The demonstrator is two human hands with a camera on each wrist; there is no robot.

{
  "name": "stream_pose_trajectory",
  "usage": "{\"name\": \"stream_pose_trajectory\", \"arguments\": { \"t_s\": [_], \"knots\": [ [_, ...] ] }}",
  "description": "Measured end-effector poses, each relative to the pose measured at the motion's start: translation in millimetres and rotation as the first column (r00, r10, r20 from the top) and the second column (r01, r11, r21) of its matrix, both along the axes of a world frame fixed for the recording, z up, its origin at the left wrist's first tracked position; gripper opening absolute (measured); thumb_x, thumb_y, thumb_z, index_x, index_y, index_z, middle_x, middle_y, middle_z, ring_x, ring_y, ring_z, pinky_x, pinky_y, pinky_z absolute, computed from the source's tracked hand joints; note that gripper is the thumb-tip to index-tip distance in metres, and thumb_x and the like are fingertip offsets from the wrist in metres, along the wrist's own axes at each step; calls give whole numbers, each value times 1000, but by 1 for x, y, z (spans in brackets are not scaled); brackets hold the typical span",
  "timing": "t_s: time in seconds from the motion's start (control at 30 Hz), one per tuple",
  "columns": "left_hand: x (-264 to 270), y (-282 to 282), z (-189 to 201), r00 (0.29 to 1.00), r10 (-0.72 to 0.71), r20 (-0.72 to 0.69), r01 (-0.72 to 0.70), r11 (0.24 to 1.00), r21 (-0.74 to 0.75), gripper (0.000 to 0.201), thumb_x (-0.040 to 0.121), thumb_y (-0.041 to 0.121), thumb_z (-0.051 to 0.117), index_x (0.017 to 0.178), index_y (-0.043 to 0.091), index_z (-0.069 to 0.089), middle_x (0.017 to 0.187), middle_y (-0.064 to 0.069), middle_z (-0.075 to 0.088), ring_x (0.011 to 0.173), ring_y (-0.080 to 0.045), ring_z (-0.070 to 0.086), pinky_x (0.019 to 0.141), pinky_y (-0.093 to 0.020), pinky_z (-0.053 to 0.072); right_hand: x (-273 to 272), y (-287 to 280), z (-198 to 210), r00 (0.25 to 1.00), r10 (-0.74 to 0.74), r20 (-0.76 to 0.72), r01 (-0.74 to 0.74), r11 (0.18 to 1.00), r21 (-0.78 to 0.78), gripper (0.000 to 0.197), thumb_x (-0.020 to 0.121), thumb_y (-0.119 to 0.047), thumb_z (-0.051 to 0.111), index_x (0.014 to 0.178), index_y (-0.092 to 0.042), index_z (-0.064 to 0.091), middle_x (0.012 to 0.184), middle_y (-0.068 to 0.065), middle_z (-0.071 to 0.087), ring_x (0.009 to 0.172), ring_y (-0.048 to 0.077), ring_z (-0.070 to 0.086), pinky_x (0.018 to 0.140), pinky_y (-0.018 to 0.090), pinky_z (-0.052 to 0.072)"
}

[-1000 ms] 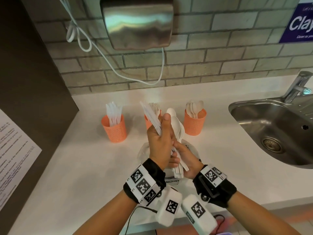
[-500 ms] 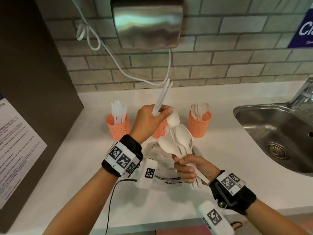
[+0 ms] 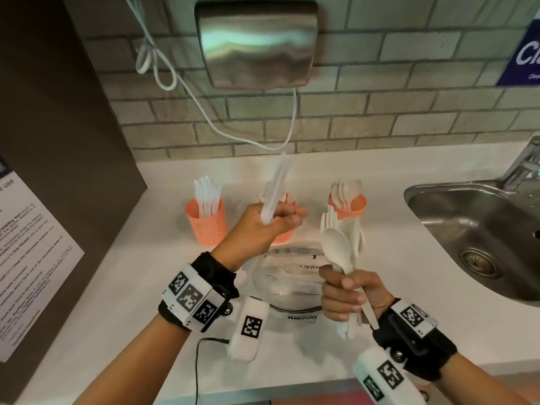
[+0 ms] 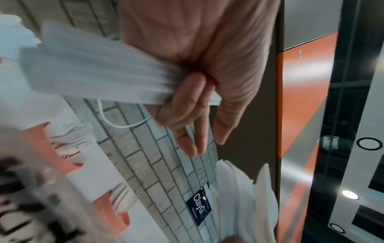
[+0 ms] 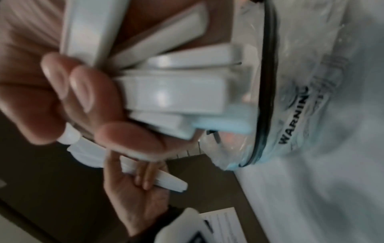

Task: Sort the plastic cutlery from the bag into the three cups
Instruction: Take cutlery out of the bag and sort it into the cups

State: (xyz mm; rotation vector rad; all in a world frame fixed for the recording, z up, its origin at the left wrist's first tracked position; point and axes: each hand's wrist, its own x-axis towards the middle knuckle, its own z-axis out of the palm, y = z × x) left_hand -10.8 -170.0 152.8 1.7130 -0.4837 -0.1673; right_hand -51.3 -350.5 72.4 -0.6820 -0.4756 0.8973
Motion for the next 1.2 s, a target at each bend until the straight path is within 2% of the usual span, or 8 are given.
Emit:
{"name": "stream_pose_trajectory", "arguments": {
  "t_s": [0.2, 0.5, 0.63, 0.73, 0.83, 0.93, 1.1, 1.2],
  "knots": [
    [-11, -15, -21, 948, -231, -219, 224, 973, -56, 20, 95, 14, 46, 91, 25, 63, 40, 13, 36, 31, -1, 24, 31, -13, 20, -5, 8, 5, 998, 24, 50, -23, 999, -25, 27, 81, -15, 56, 65, -17, 35, 46, -7, 35, 53, 8, 47, 67, 20, 48],
    [-15, -19, -23, 978, -174, -114, 152, 972, -179, 24, 94, 7, 49, 103, 27, 58, 48, 13, 55, 31, 0, 30, 31, -14, 21, -7, 0, 7, 993, -105, 62, 115, 973, -199, 22, 72, -11, 67, 63, -16, 48, 49, -10, 48, 41, 1, 42, 47, 14, 37],
    [-13, -13, -29, 992, -95, -81, 80, 983, -167, 18, 87, 15, 60, 85, 31, 69, 51, -13, 44, 33, -9, 27, 34, -16, 21, -13, -5, 15, 879, -287, 380, 453, 749, -483, 21, 56, -15, 67, 66, -10, 49, 51, 3, 41, 39, 5, 36, 42, 16, 33],
    [-16, -9, -29, 994, -95, -62, 84, 983, -165, 14, 79, 14, 69, 80, 28, 72, 65, -28, 51, 45, -21, 37, 42, -20, 25, -14, -4, 17, 823, -254, 508, 526, 681, -510, 24, 55, -19, 65, 72, -17, 48, 48, -11, 49, 43, 4, 39, 44, 16, 33],
    [-21, -8, -27, 996, -86, -24, 80, 977, -196, 12, 78, 5, 69, 82, 16, 71, 67, 2, 70, 52, -17, 55, 50, -18, 42, -16, -2, 15, 872, -217, 438, 448, 714, -538, 27, 50, -16, 63, 73, -13, 50, 49, -7, 50, 43, 6, 39, 43, 16, 34],
    [-18, -9, -29, 998, 12, 55, -3, 985, -172, 16, 77, 12, 73, 71, 27, 72, 64, 4, 68, 57, -27, 50, 55, -28, 41, -16, 1, 12, 906, -240, 349, 402, 747, -529, 19, 56, 0, 56, 74, -6, 51, 50, -5, 50, 38, 5, 35, 43, 18, 29],
    [-17, -12, -31, 982, 130, 134, -109, 982, -152, 18, 86, 5, 61, 72, 16, 63, 52, 10, 58, 46, -5, 50, 45, -16, 42, -13, 3, 11, 866, -298, 402, 478, 729, -491, 17, 59, -6, 58, 74, -13, 60, 53, 13, 43, 36, 7, 35, 42, 18, 36],
    [-12, -13, -30, 961, 264, 79, -233, 931, -281, 18, 91, 5, 52, 78, 15, 58, 46, 7, 50, 40, -3, 42, 42, -13, 36, -12, 3, 7, 823, -336, 458, 550, 672, -496, 18, 58, -12, 60, 76, -15, 61, 44, 4, 41, 37, 10, 35, 42, 20, 36]
  ]
}}
